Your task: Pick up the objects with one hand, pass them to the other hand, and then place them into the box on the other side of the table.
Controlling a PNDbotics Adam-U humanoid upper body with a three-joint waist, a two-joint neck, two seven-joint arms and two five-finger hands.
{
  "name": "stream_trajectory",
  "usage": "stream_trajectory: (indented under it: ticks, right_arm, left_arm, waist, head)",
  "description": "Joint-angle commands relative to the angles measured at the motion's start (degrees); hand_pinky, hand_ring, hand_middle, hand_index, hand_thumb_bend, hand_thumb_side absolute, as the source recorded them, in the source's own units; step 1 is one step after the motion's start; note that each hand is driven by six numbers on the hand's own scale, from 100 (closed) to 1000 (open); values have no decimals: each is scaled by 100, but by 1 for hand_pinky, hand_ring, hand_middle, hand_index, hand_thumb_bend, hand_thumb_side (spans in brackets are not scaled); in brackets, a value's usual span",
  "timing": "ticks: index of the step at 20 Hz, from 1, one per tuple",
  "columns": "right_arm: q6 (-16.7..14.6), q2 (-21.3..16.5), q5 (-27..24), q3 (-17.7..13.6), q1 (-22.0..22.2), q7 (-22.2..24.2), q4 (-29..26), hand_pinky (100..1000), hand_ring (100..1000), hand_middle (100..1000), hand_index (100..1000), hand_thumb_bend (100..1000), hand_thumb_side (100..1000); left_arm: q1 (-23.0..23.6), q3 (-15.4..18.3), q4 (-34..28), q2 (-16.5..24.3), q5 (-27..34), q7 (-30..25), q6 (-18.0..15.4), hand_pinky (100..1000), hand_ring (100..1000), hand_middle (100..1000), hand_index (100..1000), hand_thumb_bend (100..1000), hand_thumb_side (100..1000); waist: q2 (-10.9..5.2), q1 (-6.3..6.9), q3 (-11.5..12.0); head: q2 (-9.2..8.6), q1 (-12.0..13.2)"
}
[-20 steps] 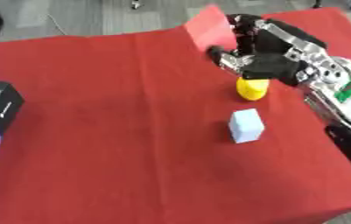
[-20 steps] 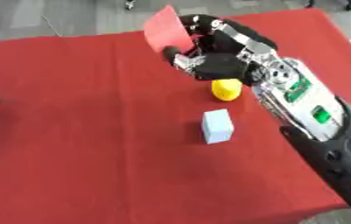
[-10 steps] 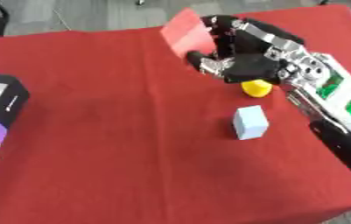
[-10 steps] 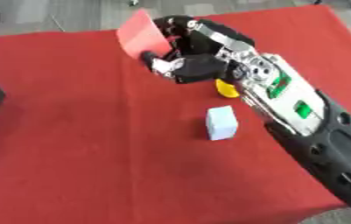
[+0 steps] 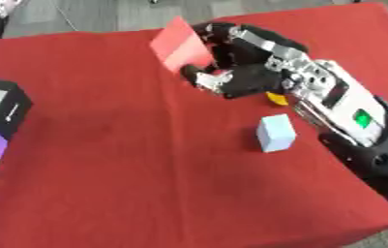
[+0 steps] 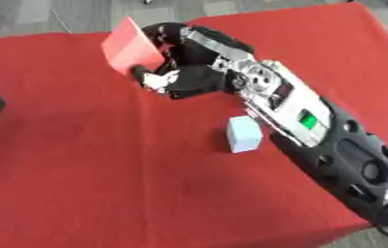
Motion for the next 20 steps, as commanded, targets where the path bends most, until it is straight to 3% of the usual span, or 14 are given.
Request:
stream_trajectory:
  ticks: [1,14,20]
  right_arm:
    - [-74,2,35,7,-128,-94,-29,634,601,343,540,100,206]
    - [-182,100,173,116,-190,-275,-19,633,600,344,539,100,189]
    - [-278,135,478,193,-212,-336,53,631,598,346,539,100,157]
  left_arm:
    - [-234,-162,159,42,-118,-172,80,779,781,786,787,198,640]
    - [-700,-571,723,-489,-566,-488,367,787,784,788,794,217,661]
    - [-829,-750,1075,-700,-756,-802,586,794,789,792,800,234,680]
  waist:
    - [-243,25,24]
    - [-259,73,128]
    - [-265,98,157]
  head:
    - [35,-11]
    - [35,22]
    - [35,2]
